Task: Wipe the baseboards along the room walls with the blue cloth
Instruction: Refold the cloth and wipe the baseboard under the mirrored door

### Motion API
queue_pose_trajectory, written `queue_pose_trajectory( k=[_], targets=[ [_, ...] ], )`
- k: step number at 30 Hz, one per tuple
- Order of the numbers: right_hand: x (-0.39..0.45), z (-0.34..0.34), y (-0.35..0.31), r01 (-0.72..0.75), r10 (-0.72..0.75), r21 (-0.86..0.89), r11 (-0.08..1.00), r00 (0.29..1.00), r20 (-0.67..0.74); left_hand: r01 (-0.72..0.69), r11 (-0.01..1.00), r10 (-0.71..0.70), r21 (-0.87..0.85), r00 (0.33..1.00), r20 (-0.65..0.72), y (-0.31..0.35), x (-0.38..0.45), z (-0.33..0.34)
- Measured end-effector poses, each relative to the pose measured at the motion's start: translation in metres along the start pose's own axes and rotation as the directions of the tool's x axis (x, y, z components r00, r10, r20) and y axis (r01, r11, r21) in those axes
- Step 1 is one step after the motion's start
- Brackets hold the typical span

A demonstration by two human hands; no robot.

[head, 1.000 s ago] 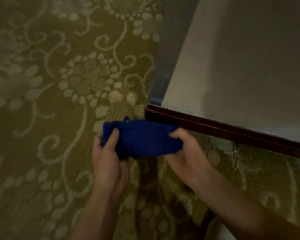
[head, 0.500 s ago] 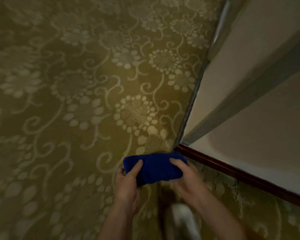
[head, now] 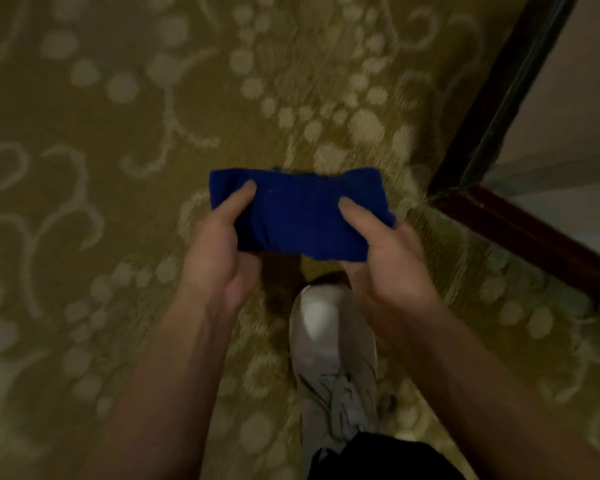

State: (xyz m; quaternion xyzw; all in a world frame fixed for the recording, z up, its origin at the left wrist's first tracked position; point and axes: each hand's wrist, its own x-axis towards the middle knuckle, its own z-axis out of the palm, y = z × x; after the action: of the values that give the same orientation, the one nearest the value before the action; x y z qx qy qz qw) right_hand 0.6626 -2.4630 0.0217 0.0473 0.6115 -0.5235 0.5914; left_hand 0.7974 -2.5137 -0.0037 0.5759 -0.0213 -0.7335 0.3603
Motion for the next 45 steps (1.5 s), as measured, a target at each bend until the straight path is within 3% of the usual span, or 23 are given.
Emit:
queue_pose_trajectory(
  k=[6,12,18,21,25,29,37,42,45],
  targets=[
    [0.023,-0.005,0.02,-0.036,0.038,0.03,0.999,0.995,-0.09,-0.039,0.99,0.053,0.139,0.994,-0.098,-0.017,0.022,-0.01],
    [0.027,0.004,0.018,-0.117,0.118,0.018,0.993,0.989,-0.093,0.054,0.986,-0.037,0.157,0.993,-0.112,-0.008,0.027,-0.01],
    [0.012,0.023,-0.007,-0.17,0.17,0.018,0.985,0.963,-0.207,0.202,0.968,-0.182,0.152,0.974,-0.138,0.013,0.019,-0.003],
    [0.001,0.043,-0.028,-0.238,0.225,-0.028,0.971,0.943,-0.245,0.297,0.928,-0.267,0.222,0.951,-0.158,0.031,0.015,0.005],
    [-0.013,0.077,-0.042,-0.234,0.185,-0.098,0.967,0.915,-0.36,0.394,0.857,-0.361,0.332,0.919,-0.161,0.066,0.005,0.016],
    [-0.054,0.109,-0.052,-0.137,0.185,0.135,0.981,0.866,-0.465,0.299,0.78,-0.29,0.549,0.951,-0.106,0.119,-0.016,0.043],
    [-0.12,0.169,-0.12,0.053,0.19,0.397,0.916,0.815,-0.548,0.168,0.546,-0.434,0.821,0.894,0.106,0.242,-0.063,0.131],
    [-0.098,0.19,-0.166,0.079,0.225,0.473,0.878,0.803,-0.552,0.139,0.451,-0.393,0.882,0.918,0.056,0.262,-0.052,0.191],
    [-0.064,0.207,-0.168,0.038,0.357,0.556,0.83,0.731,-0.582,0.163,0.363,-0.322,0.917,0.946,-0.04,0.256,-0.024,0.213]
  ],
)
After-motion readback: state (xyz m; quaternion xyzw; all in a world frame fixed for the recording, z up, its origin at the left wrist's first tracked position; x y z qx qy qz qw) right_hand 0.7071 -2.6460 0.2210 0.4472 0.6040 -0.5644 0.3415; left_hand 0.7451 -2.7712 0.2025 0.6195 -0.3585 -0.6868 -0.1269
